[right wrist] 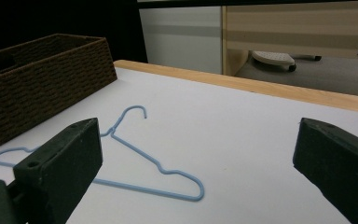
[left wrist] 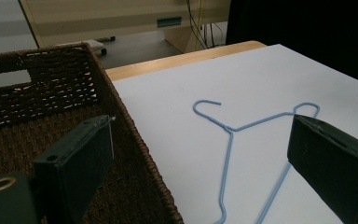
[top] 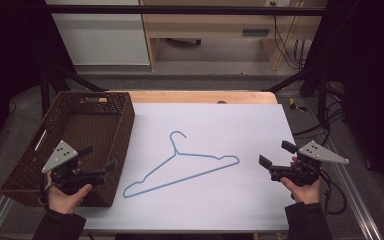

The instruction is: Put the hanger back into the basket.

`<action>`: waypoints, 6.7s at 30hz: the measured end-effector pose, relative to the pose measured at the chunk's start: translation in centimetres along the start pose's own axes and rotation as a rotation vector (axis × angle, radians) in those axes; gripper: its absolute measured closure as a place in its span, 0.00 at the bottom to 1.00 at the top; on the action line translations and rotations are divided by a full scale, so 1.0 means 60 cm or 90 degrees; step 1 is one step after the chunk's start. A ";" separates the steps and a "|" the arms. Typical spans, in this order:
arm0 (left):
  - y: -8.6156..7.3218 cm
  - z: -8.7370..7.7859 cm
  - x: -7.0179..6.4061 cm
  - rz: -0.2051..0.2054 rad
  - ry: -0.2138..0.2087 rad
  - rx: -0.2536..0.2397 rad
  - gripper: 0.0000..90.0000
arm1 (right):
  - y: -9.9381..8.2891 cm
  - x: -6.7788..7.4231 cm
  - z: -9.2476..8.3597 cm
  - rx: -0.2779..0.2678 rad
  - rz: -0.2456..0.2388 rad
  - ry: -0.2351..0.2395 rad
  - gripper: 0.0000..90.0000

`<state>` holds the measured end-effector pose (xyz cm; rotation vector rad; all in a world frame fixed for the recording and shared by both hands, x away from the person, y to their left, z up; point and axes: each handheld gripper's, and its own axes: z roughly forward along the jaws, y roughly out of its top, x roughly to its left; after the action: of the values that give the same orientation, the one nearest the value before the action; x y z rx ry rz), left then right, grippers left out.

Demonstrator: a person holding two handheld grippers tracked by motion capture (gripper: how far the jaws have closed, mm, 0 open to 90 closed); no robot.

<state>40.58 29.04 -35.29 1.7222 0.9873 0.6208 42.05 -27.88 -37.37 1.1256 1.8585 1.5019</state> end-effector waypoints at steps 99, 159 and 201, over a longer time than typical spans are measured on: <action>-0.070 0.335 -0.095 0.132 -0.074 0.392 0.81 | -0.005 0.021 0.023 0.035 -0.018 0.014 0.01; -0.018 0.268 -0.164 0.222 -0.003 0.325 0.97 | -0.002 0.070 0.085 0.065 -0.034 0.065 0.05; -0.026 0.255 -0.181 0.229 0.001 0.318 0.97 | 0.008 0.202 0.353 0.174 -0.015 0.090 0.38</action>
<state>46.29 12.27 -41.65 2.3744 0.8854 0.6354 52.48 -6.16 -41.24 1.1366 2.2183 1.3764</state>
